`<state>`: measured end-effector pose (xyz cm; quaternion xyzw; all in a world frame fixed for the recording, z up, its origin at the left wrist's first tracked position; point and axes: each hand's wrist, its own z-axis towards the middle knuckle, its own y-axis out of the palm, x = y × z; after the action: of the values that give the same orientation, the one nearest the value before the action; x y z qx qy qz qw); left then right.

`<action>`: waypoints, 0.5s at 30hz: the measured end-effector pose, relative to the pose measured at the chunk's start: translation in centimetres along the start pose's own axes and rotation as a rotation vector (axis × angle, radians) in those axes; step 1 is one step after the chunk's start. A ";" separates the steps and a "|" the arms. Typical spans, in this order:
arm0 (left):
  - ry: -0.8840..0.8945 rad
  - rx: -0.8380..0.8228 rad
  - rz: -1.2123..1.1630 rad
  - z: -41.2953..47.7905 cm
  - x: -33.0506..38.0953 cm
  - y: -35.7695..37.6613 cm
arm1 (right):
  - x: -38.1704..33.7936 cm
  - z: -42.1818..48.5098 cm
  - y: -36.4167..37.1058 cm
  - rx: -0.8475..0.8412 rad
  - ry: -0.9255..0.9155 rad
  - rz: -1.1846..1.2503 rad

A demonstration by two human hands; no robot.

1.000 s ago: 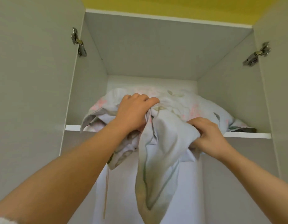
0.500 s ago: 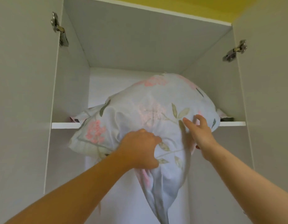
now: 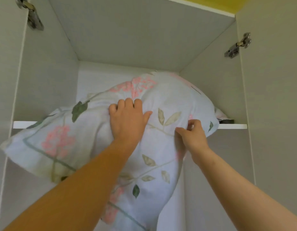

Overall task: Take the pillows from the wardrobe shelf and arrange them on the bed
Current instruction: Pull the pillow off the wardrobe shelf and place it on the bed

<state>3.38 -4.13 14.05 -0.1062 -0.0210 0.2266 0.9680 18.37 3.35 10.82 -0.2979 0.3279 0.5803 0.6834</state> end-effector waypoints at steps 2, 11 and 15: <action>0.035 0.156 0.036 -1.8 -0.4 1.8 | 0.0 0.9 -0.9 0.094 -0.018 -0.091; 0.096 0.489 -0.172 -5.5 -1.6 3.6 | -2.2 3.8 -2.3 0.114 -0.058 0.087; -0.069 0.515 -0.272 -3.7 0.2 0.3 | -1.9 4.2 -1.8 0.174 -0.075 0.138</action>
<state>3.75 -4.47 10.36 0.1546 -0.0097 0.0959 0.9833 20.39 5.26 14.99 -0.1923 0.3710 0.6061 0.6768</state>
